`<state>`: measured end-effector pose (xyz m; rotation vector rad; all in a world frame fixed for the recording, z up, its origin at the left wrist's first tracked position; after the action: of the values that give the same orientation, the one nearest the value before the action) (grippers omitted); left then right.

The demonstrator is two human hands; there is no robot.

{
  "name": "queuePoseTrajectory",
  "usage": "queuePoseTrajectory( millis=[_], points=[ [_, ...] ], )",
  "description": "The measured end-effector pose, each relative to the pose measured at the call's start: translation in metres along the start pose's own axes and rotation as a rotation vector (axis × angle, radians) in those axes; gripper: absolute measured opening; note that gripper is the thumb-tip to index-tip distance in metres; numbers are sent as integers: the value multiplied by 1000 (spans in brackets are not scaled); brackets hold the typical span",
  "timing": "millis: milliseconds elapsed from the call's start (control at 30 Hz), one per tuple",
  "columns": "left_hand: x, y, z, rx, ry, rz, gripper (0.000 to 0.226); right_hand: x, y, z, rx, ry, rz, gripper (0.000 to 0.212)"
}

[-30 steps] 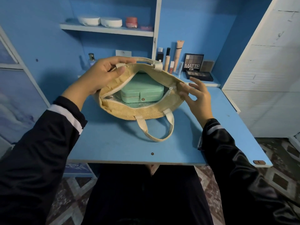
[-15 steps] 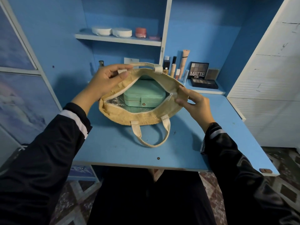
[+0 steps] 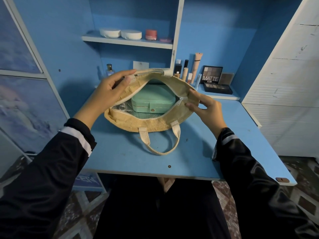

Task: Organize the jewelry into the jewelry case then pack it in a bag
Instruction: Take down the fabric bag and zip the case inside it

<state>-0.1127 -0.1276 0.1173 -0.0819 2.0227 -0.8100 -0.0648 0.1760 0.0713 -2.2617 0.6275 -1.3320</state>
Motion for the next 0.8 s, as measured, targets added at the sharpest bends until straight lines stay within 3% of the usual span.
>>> queuePoseTrajectory(
  millis=[267,467,567,667,800],
  points=[
    [-18,1,33,-348,127,-289,33,-1,5,-2,15,23,-18,49],
    [-48,21,49,-551,208,-808,24,0,5,-1,12,19,-33,49],
    [-55,49,48,-479,300,-933,20,0,5,-1,7,15,-46,49],
    [-45,73,35,-329,320,-776,17,2,6,-1,4,11,-45,48],
    [-21,106,11,-118,220,-523,22,2,6,1,-15,2,-34,46]
  ],
)
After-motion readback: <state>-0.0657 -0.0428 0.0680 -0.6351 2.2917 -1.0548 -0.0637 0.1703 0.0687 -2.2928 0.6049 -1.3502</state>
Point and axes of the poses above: each hand's wrist, its own z-axis away from the middle knuckle, its own y-axis out of the palm, x = y × z, the point moved 10 cm from there along -z, towards the middle knuckle, and after that the axes turned 15 degrees about x, right-handed, at the moved point
